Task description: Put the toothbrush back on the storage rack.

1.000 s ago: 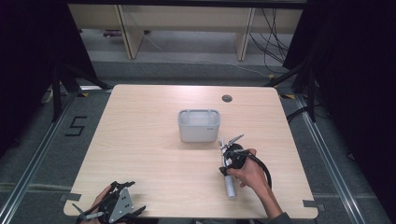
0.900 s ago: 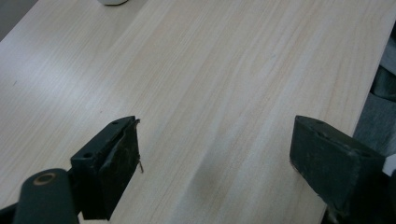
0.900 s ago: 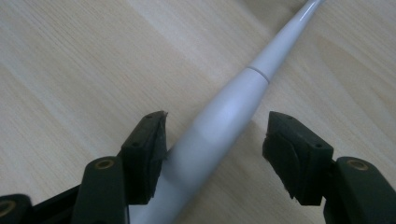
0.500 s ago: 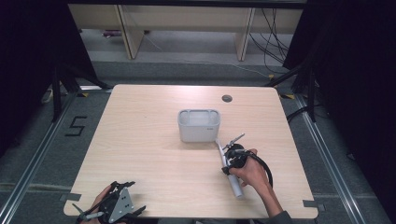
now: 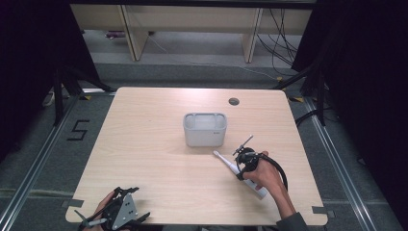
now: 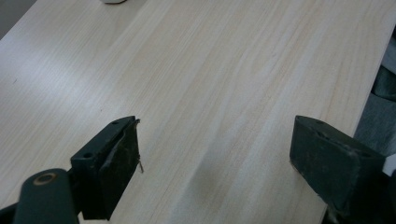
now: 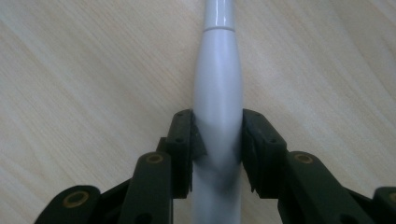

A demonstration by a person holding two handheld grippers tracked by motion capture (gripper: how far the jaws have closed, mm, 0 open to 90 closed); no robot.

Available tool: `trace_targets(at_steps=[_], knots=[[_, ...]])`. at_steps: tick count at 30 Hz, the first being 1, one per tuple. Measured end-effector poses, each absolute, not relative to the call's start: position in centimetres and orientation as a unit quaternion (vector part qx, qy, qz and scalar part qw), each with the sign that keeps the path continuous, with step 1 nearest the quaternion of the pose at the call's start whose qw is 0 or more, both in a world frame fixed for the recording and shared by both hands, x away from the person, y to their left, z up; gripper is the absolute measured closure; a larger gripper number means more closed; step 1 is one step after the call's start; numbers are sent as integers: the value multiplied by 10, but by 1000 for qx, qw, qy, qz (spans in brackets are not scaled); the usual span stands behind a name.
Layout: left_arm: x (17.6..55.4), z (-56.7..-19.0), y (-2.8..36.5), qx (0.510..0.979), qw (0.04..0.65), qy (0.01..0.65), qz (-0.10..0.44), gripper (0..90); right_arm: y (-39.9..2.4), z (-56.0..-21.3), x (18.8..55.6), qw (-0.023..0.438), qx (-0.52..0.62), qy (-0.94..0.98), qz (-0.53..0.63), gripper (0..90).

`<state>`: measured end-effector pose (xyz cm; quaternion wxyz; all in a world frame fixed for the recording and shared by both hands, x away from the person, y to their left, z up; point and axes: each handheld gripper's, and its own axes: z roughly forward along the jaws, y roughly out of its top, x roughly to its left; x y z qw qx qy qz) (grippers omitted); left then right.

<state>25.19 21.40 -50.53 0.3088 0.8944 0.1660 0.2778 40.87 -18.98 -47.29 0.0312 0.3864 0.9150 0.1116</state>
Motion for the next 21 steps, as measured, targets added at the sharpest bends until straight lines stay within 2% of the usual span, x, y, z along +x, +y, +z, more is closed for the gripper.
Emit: trace_targets(at_steps=[21], knots=[[251,-505,214,894,309,164,280,154,-171,-473,424,-3,373,927,26,664]])
